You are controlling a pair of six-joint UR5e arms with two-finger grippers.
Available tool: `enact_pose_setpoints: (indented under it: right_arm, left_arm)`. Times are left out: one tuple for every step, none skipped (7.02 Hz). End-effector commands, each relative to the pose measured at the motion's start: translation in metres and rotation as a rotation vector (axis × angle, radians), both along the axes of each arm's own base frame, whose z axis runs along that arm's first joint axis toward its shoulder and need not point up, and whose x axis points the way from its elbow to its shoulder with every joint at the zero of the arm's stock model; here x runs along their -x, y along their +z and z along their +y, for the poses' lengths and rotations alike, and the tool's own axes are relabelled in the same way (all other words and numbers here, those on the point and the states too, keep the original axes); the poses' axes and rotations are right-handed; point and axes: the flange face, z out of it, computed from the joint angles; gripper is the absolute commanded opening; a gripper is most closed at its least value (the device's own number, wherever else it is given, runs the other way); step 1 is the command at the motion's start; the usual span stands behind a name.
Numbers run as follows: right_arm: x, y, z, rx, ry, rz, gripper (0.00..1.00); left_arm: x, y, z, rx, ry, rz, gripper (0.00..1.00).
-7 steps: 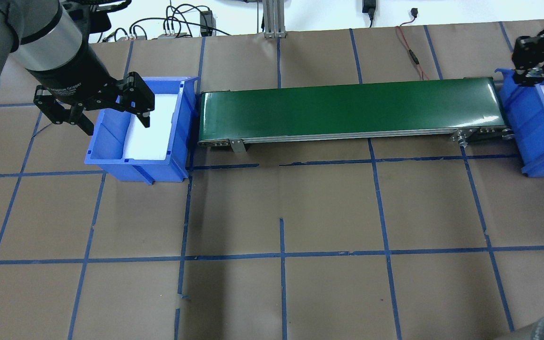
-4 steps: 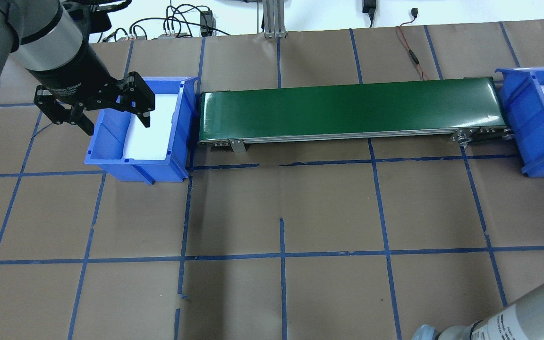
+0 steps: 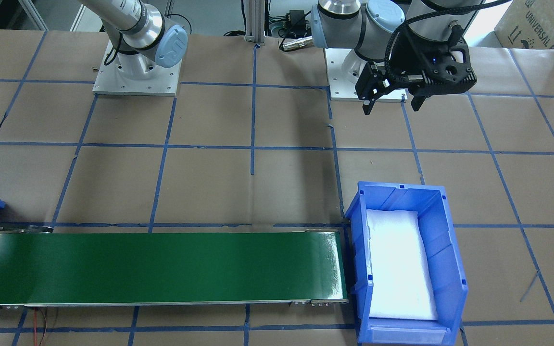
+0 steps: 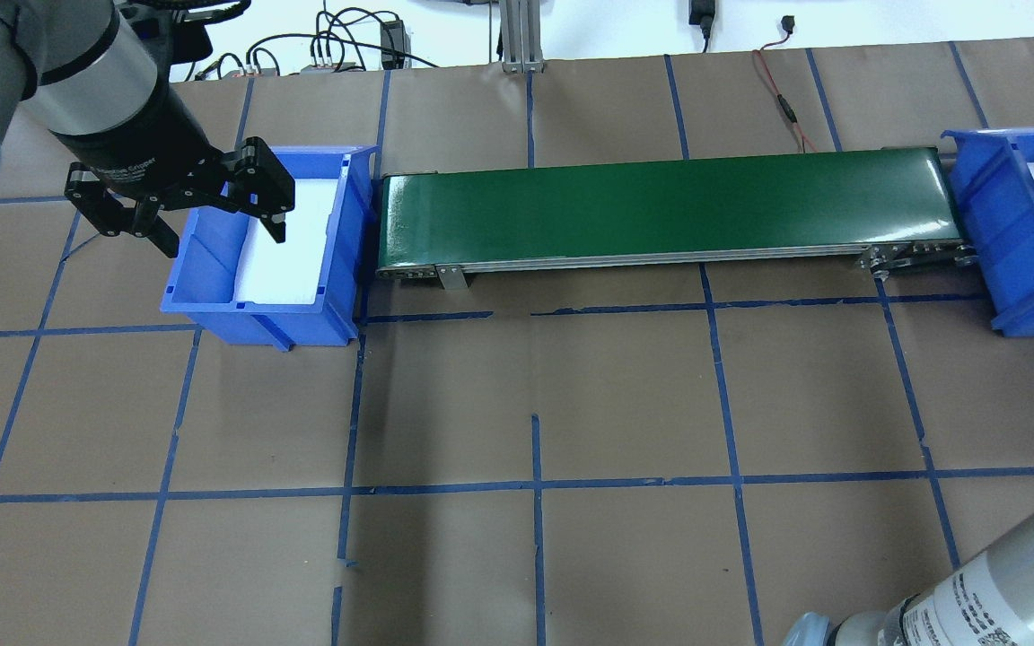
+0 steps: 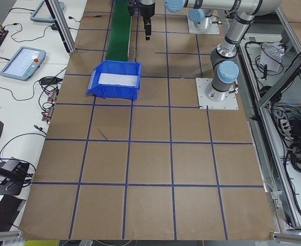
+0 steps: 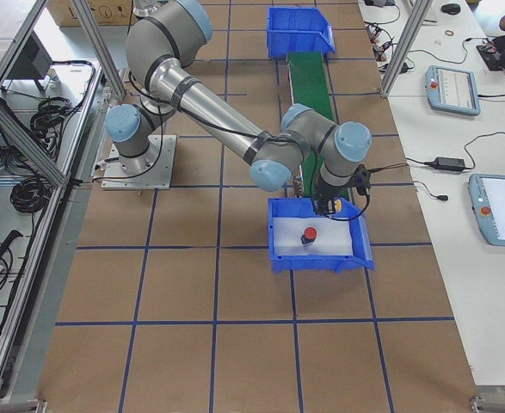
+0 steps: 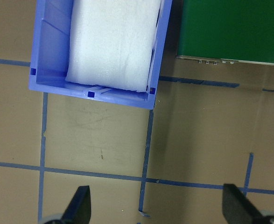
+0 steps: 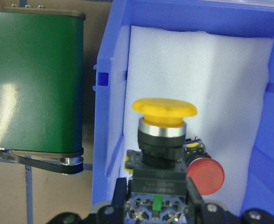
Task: Transport two buttons from left to right
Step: 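Lift the yellow button and carry it over the far blue bin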
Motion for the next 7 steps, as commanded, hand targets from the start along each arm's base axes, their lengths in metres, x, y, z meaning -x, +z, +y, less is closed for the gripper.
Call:
enact_pose_setpoints:
  right_arm:
    - [0.006,-0.011,-0.009,0.019,0.01,0.016,0.13]
    - [0.009,-0.008,-0.013,0.032,0.013,0.025,0.13]
    - [0.014,-0.012,-0.02,0.034,0.014,0.027,0.14]
    - [0.019,-0.018,-0.027,0.034,0.02,0.027,0.14]
    - [0.021,-0.024,-0.029,0.028,0.028,0.022,0.14]
    - [0.022,-0.028,-0.031,0.027,0.037,0.021,0.14]
    - [0.025,-0.03,-0.035,0.032,0.048,0.024,0.14]
  left_arm:
    - [0.0,0.0,0.0,0.0,-0.002,0.0,1.0]
    - [0.0,0.0,0.0,0.0,0.0,0.0,1.0]
    - [0.0,0.0,0.0,0.0,-0.002,0.0,1.0]
    - [0.0,0.0,0.0,0.0,0.0,0.0,1.0]
    - [0.0,0.0,0.0,0.0,-0.002,0.0,1.0]
    - [0.0,0.0,0.0,0.0,0.0,0.003,1.0]
    - [0.0,0.0,0.0,0.0,0.001,0.004,1.0]
